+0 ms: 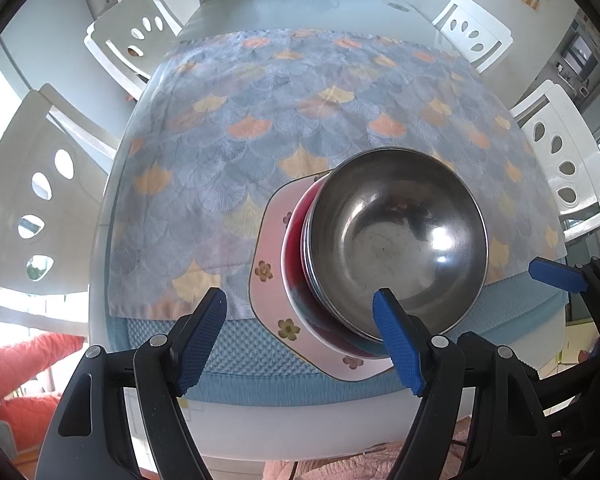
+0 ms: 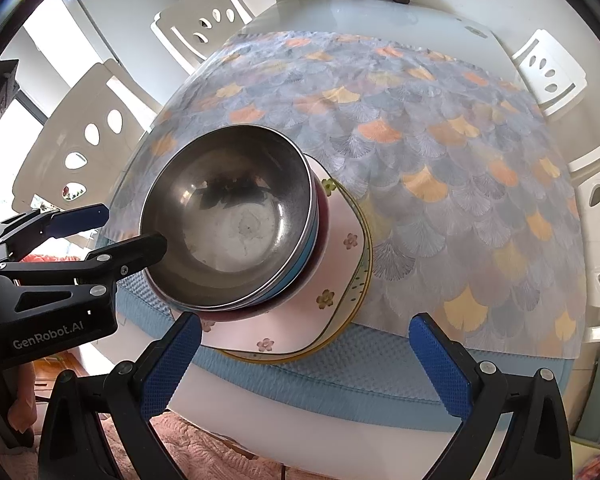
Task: Organize plates and bowls
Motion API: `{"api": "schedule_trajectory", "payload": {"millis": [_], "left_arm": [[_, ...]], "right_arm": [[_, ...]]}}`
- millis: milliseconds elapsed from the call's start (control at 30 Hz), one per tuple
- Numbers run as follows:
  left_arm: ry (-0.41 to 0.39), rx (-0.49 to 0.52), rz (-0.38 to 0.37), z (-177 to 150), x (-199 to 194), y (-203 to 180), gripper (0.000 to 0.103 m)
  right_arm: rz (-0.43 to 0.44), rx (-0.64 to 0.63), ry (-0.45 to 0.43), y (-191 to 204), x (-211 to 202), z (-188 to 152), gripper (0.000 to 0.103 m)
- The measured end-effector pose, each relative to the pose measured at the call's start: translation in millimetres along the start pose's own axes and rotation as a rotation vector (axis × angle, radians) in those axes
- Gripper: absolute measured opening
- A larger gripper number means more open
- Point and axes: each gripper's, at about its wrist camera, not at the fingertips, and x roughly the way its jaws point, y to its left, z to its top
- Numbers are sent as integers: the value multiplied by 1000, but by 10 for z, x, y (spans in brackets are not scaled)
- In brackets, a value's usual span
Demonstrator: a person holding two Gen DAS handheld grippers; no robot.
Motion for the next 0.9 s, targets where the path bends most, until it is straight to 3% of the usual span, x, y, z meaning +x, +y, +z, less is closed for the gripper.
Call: {"api": "schedule_trajectory", "payload": {"millis": [900], "left_arm": [[23, -15, 17, 55, 94, 29, 74]], "right_arm": [[5, -31, 19, 18, 75, 117, 103]]}}
